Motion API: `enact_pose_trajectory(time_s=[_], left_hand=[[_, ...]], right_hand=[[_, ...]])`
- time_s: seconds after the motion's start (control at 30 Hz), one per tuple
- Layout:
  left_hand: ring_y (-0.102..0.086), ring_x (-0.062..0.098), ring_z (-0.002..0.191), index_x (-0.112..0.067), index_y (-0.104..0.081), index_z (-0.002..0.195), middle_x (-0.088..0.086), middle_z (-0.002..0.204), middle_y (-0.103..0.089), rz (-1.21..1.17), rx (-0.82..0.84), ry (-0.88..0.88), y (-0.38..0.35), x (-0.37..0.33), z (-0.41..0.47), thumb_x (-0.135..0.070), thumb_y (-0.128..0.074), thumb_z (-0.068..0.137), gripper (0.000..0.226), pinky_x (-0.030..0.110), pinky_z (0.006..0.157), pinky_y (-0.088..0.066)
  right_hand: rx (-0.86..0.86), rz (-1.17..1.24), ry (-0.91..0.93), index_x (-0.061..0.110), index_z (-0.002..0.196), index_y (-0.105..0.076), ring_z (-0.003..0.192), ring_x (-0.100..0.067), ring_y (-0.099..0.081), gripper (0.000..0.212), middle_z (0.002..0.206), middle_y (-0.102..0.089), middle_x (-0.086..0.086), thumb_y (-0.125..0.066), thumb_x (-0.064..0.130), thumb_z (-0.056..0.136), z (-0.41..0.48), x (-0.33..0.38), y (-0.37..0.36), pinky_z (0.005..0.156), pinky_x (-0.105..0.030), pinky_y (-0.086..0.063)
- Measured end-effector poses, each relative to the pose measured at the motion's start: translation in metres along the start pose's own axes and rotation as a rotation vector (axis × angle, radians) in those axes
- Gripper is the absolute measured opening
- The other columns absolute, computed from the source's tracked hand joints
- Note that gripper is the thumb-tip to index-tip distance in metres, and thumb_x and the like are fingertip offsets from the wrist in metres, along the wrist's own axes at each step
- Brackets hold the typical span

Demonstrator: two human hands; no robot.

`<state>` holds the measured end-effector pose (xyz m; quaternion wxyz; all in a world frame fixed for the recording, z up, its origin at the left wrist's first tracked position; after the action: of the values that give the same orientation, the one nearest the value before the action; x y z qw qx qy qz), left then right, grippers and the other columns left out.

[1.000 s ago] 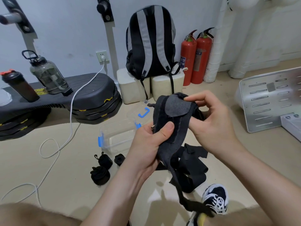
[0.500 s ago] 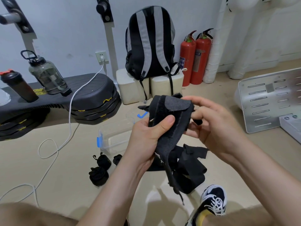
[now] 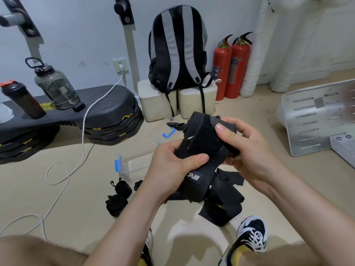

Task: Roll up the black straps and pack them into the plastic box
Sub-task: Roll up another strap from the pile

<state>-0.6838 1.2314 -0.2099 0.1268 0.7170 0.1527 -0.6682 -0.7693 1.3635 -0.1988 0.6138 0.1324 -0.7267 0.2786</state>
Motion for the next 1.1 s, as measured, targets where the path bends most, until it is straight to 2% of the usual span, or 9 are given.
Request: enact_pose_trajectory(time_s=[0.17,0.27,0.4,0.5,0.6,0.7,0.8,1.0,1.1], left_hand=[[-0.064,0.005,0.049,-0.016,-0.074,0.082,-0.006,0.061,-0.07,0.198,0.059,-0.086,0.008,-0.015,-0.002,0.001,-0.077,0.08,0.017,0.012,0.044,-0.044],[-0.066,0.0,0.073,-0.021,-0.079,0.079,-0.016,0.075,-0.072,0.475,0.039,-0.315,0.014,-0.022,0.004,-0.02,-0.083,0.078,0.004,0.023,0.066,-0.051],[-0.058,0.026,0.11,-0.034,-0.079,0.091,-0.012,0.104,-0.072,0.789,-0.098,-0.554,0.024,-0.008,0.009,-0.053,-0.07,0.078,0.025,0.054,0.091,-0.041],[-0.059,0.025,0.097,-0.022,-0.073,0.095,-0.006,0.095,-0.07,0.896,-0.149,-0.758,0.023,-0.006,0.0,-0.035,-0.07,0.086,0.017,0.047,0.086,-0.044],[-0.056,0.025,0.084,-0.012,-0.067,0.089,0.002,0.078,-0.066,1.116,-0.232,-1.073,0.02,-0.014,-0.014,-0.021,-0.061,0.094,0.013,0.03,0.086,-0.037],[-0.055,0.029,0.086,-0.012,-0.064,0.088,0.005,0.084,-0.063,1.171,-0.272,-1.225,0.023,-0.018,-0.023,-0.018,-0.062,0.095,0.01,0.036,0.078,-0.041],[-0.043,0.023,0.087,-0.014,-0.059,0.082,-0.002,0.098,-0.049,1.123,-0.263,-1.093,0.033,-0.016,-0.021,-0.017,-0.061,0.082,0.004,0.03,0.075,-0.028],[-0.045,0.021,0.075,-0.031,-0.06,0.116,0.001,0.078,-0.056,1.16,-0.313,-0.741,0.069,0.007,-0.011,-0.021,-0.049,0.085,0.034,0.035,0.065,-0.039],[-0.055,0.016,0.062,-0.043,-0.048,0.124,-0.003,0.064,-0.064,1.076,-0.25,-0.38,0.07,0.012,-0.005,-0.023,-0.043,0.094,0.037,0.031,0.058,-0.043]], right_hand=[[0.038,0.109,-0.034,0.013,0.108,-0.069,0.073,-0.015,-0.069,0.035,0.085,-0.071,-0.003,-0.065,0.033,0.08,-0.001,-0.004,-0.006,0.057,-0.028,-0.055],[0.082,0.14,-0.069,0.011,0.115,-0.07,0.082,-0.017,-0.069,0.04,0.096,-0.071,-0.006,-0.062,0.033,0.082,0.0,-0.007,-0.01,0.063,-0.029,-0.057],[0.124,0.109,-0.078,0.015,0.117,-0.07,0.09,-0.017,-0.066,0.042,0.103,-0.069,-0.006,-0.063,0.035,0.081,0.002,-0.008,-0.013,0.072,-0.028,-0.054],[0.161,0.094,-0.104,0.018,0.118,-0.068,0.087,-0.014,-0.063,0.041,0.099,-0.067,0.001,-0.072,0.03,0.08,0.003,-0.009,-0.011,0.075,-0.026,-0.051],[0.232,0.057,-0.136,0.021,0.123,-0.065,0.101,-0.021,-0.059,0.051,0.109,-0.064,-0.002,-0.075,0.036,0.075,0.003,-0.01,-0.007,0.091,-0.041,-0.046],[0.394,0.102,-0.143,0.024,0.117,-0.067,0.102,-0.026,-0.06,0.062,0.113,-0.062,-0.007,-0.09,0.041,0.062,0.0,-0.009,-0.01,0.094,-0.051,-0.05],[0.535,0.182,-0.144,0.022,0.112,-0.065,0.099,-0.029,-0.065,0.057,0.114,-0.062,-0.011,-0.092,0.032,0.063,-0.004,-0.008,-0.013,0.089,-0.056,-0.055],[0.599,-0.047,-0.017,0.022,0.102,-0.072,0.089,-0.017,-0.067,0.034,0.103,-0.067,-0.002,-0.076,0.01,0.071,-0.013,-0.006,-0.02,0.075,-0.025,-0.056],[0.558,-0.224,0.027,0.016,0.101,-0.07,0.074,-0.002,-0.064,0.032,0.091,-0.068,0.009,-0.073,0.001,0.073,-0.012,-0.006,-0.022,0.063,-0.011,-0.05]])
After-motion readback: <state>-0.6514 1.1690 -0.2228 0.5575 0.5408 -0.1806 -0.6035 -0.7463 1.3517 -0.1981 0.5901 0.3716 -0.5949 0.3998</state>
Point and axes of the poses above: each hand's wrist, its own z-axis towards the middle knuckle, its own y-axis out of the back of the hand, x = y × z, the point moved 5 cm from there along z, towards the middle knuckle
